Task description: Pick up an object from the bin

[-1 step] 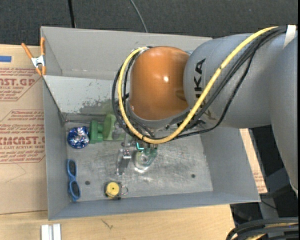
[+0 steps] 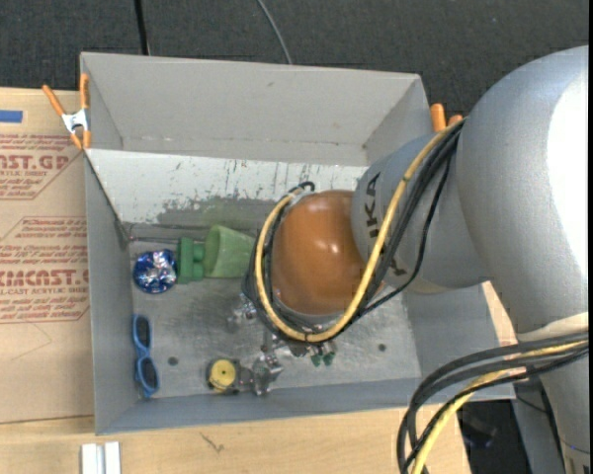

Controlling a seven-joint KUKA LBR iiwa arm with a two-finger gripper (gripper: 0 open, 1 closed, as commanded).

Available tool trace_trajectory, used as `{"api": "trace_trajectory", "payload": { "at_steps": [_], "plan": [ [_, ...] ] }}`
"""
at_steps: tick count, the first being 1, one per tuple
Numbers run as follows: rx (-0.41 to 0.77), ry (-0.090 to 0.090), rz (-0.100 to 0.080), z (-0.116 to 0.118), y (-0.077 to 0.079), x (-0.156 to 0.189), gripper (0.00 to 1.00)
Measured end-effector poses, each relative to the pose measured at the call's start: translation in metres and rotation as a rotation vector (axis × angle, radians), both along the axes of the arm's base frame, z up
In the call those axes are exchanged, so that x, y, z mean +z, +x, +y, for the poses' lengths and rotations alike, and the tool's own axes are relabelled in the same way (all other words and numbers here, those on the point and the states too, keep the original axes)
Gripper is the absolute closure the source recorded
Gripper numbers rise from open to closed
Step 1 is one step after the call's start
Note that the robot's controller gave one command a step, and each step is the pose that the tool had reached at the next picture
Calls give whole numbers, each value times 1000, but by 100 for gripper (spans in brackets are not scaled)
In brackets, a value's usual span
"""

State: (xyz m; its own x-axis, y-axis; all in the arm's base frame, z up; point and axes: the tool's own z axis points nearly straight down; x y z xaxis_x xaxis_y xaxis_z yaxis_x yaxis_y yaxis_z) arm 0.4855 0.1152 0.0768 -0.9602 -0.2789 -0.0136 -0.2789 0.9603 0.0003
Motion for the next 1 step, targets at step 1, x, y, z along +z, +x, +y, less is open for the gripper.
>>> {"api": "trace_trajectory", "payload": {
  "at_steps": [1],
  "plan": [
    [71, -1, 0, 46, -1, 2, 0]
  ]
}}
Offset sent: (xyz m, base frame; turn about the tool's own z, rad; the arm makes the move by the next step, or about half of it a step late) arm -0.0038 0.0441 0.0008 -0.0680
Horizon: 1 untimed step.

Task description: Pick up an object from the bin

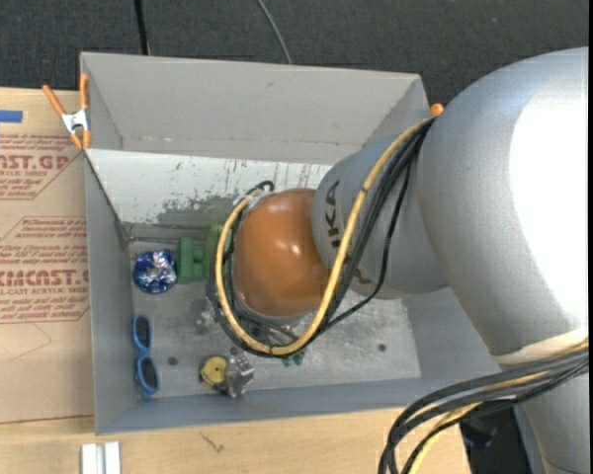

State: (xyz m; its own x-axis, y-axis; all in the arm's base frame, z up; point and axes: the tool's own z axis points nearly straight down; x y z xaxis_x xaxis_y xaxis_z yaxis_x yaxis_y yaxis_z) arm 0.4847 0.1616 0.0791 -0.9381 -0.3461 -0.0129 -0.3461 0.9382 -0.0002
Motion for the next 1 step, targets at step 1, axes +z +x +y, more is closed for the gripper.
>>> {"api": "trace_trajectory", "payload": {
  "at_steps": [1],
  "plan": [
    [-3, -1, 7, -1, -2, -1, 100]
  ]
}}
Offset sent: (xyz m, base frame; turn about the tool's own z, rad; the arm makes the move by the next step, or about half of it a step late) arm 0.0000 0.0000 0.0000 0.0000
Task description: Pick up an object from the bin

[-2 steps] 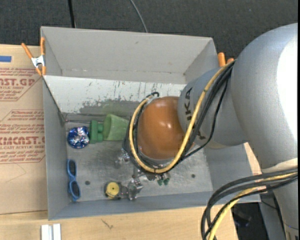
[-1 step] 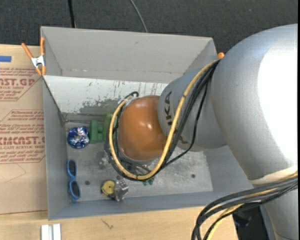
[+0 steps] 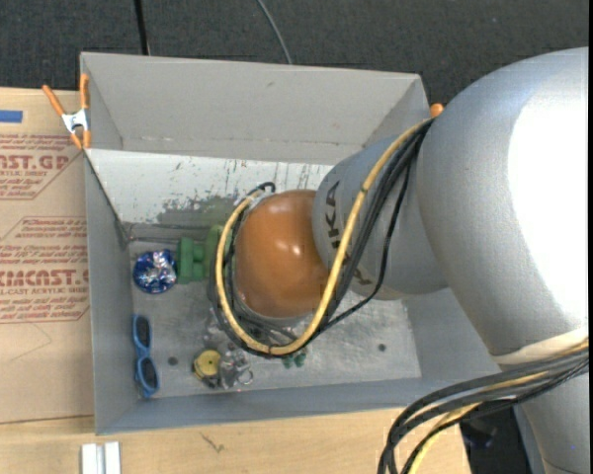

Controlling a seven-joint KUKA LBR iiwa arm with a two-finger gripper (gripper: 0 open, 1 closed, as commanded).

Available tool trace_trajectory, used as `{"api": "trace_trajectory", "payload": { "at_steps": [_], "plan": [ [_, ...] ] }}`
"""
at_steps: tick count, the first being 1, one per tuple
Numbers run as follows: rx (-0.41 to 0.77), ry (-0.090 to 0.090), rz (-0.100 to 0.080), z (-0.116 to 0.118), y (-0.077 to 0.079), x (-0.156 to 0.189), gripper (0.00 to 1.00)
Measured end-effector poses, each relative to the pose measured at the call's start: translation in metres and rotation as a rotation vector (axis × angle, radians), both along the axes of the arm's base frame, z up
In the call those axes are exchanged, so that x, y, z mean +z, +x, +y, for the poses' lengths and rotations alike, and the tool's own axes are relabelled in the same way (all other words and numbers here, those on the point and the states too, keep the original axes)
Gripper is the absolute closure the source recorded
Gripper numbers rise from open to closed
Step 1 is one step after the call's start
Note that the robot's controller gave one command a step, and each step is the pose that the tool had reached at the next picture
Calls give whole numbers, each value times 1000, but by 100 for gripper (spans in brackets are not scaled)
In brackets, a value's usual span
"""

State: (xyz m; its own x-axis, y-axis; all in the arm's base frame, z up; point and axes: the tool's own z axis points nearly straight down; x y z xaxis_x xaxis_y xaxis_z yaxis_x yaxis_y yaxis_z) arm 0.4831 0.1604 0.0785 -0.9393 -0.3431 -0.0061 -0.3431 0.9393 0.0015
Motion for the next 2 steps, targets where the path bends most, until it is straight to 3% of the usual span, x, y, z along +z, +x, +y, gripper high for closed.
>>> {"api": "trace_trajectory", "payload": {
  "at_steps": [1, 2],
  "plan": [
    [327, -3, -2, -2, 22, 119, 100],
    [597, -3, -1, 13, 23, 158, 100]
  ]
}}
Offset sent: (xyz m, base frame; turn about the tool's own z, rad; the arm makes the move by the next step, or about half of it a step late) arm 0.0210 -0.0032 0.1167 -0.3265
